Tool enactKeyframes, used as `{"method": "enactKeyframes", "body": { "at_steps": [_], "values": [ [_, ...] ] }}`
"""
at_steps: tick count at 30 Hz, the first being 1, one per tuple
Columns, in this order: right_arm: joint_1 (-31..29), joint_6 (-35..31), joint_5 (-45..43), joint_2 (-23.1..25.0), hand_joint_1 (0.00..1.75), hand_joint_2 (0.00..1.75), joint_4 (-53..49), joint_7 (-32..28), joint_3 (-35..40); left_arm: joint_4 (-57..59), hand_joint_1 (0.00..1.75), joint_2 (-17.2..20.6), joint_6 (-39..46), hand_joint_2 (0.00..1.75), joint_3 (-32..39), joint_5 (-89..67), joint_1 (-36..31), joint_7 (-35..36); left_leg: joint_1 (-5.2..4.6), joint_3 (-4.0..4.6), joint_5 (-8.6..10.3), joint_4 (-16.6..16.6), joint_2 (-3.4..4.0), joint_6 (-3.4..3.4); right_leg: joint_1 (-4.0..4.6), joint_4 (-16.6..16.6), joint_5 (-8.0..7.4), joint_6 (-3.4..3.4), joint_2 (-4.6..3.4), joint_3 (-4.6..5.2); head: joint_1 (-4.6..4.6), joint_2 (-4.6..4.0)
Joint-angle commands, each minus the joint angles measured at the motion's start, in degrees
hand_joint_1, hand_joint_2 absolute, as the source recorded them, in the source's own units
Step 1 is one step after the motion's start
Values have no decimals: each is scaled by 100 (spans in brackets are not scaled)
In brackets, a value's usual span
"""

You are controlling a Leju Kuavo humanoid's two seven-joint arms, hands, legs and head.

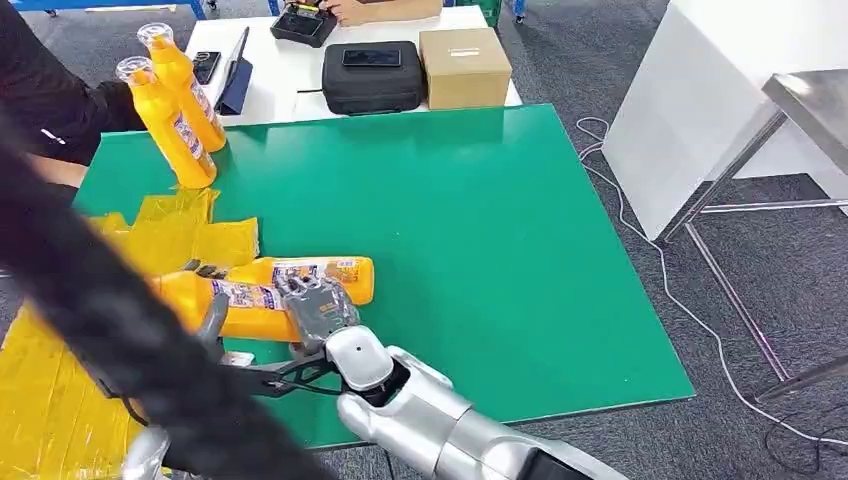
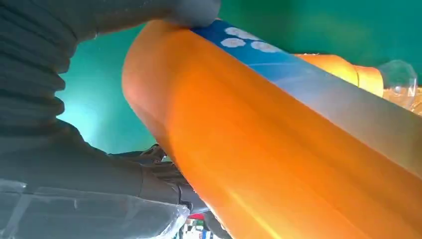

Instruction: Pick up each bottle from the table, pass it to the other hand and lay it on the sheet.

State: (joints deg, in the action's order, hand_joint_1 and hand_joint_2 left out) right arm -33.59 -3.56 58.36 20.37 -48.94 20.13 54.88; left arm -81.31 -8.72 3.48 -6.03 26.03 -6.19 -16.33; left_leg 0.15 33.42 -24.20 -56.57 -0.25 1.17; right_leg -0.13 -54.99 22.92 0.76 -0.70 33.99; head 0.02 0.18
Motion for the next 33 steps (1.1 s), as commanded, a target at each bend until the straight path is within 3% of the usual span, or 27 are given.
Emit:
{"method": "enactKeyframes", "body": {
  "at_steps": [1,10,11,12,13,14,22,27,29,32,33],
  "values": [
    [132,252,-96,-37,175,175,297,-186,550,-30,175,-90,-29,175,77,-24,-350,53,5,-22,-7,6,-13,-6,5,7,11,0,20,-27,-2,0],
    [146,153,-160,-44,175,175,466,-115,156,-107,175,-151,-23,175,227,-21,-320,62,3,-24,-7,7,-19,-7,3,7,13,0,26,-29,-2,0],
    [479,-229,-471,-659,0,175,-80,-132,-1098,-265,175,-57,14,175,455,-135,-154,-26,5,-17,-3,7,-16,-5,6,8,8,0,21,-22,0,0],
    [720,-259,-628,-906,0,175,-524,-298,-1573,-348,175,-41,65,175,549,-185,-26,-64,5,-16,-1,8,-24,-4,6,11,7,1,29,-24,-2,2],
    [913,-199,-855,-1106,0,0,-928,-504,-1910,-408,175,-28,55,175,612,-177,71,-68,6,-32,1,17,-38,-4,7,23,10,3,46,-44,0,0],
    [1126,-233,-897,-1396,0,0,-1404,-653,-2191,-476,175,-2,8,175,659,-209,202,-111,5,-35,-2,18,-41,-2,6,24,13,5,49,-49,0,2],
    [2316,-517,-1367,-2279,0,0,-3261,-1312,-3352,-586,175,209,207,175,859,-639,578,-532,-4,-31,-14,15,-51,1,-4,17,18,6,49,-49,0,0],
    [2428,-543,-1400,-2342,0,0,-3441,-1377,-3494,-681,175,223,242,175,922,-691,634,-543,-10,-24,-24,5,-38,4,-6,10,26,16,37,-37,0,0],
    [2542,-751,-1466,-2455,0,0,-3574,-1479,-3638,-751,175,253,650,175,962,-1217,670,-686,-10,-16,-22,4,-30,5,-6,7,20,15,26,-26,-2,0],
    [2832,-941,-1871,-2682,0,0,-3889,-1933,-4060,-749,175,404,1988,175,1134,-3052,637,-967,-7,-10,-18,3,-42,5,-4,9,19,16,37,-22,-2,2],
    [2841,-931,-1877,-2695,0,0,-3894,-1946,-4075,-738,175,418,1987,175,1154,-3054,632,-965,-6,-24,-24,6,-47,3,-3,10,27,15,45,-38,-2,0]
  ]
}}
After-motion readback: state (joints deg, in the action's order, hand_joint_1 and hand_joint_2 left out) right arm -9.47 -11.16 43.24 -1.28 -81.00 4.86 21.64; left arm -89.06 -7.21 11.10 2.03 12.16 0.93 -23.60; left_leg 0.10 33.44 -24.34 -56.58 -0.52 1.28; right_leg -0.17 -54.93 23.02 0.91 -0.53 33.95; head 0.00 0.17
